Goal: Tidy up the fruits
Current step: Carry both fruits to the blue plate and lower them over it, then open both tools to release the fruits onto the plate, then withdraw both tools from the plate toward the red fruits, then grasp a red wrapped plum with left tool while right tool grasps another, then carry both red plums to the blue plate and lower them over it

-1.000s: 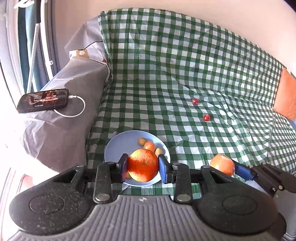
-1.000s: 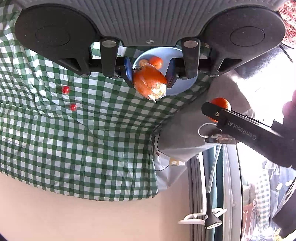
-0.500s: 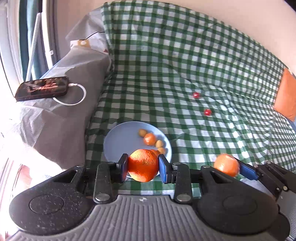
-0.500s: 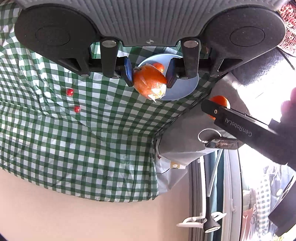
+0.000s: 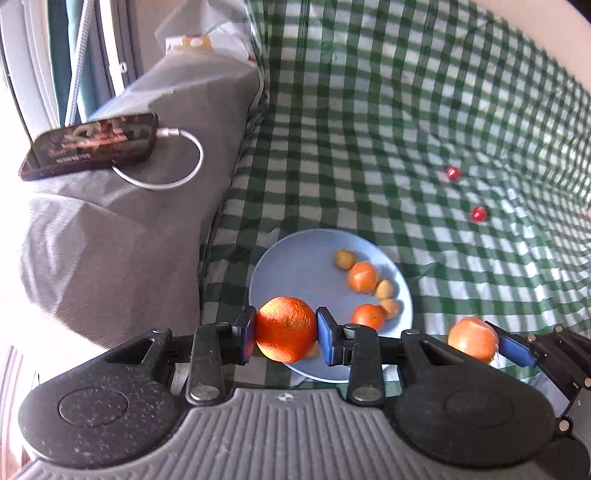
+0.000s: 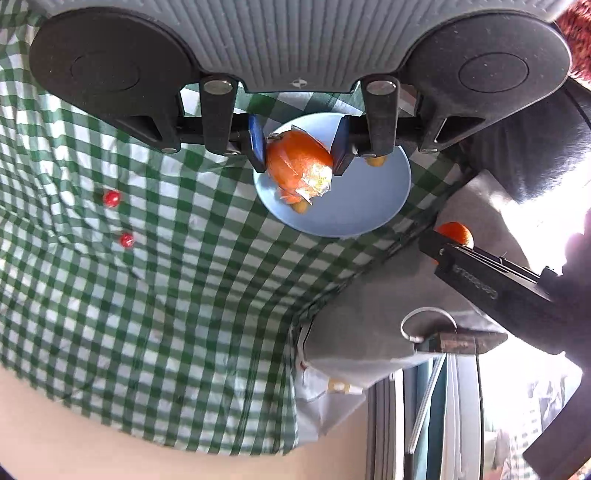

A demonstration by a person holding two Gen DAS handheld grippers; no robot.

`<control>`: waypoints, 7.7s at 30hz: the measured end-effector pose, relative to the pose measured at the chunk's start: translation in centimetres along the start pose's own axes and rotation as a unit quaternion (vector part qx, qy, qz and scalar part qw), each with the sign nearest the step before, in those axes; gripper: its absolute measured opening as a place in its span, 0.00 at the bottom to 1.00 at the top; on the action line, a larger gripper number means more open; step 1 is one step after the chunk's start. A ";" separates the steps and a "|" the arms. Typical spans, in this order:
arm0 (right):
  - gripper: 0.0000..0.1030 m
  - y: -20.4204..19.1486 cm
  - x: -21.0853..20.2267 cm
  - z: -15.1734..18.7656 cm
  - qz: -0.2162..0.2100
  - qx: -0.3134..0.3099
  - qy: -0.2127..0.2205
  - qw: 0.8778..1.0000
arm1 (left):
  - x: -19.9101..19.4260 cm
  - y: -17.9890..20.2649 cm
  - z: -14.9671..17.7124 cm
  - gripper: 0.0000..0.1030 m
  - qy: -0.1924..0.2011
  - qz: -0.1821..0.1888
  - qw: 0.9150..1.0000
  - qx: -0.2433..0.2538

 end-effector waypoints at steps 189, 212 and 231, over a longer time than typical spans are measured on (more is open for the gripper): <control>0.29 5.6 -7.7 0.4 0.057 0.129 0.072 0.987 | -8.2 2.3 2.9 0.33 0.034 0.028 0.999 0.024; 0.30 -1.0 -7.2 0.4 0.005 0.010 0.045 0.999 | -6.7 1.4 4.0 0.33 0.026 0.050 0.998 0.003; 0.30 -0.2 6.6 1.5 -0.036 0.016 -0.063 0.997 | 6.5 2.6 0.5 0.33 -0.051 0.019 0.998 0.039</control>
Point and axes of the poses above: each gripper's, at about its wrist camera, not at the fingertips, and x roughly the way its jaws point, y to its right, z to its underside, the point moved 10 cm from there along x, roughly the way its jaws point, and after that the axes turned 1 degree about x, right-handed, at the moved point
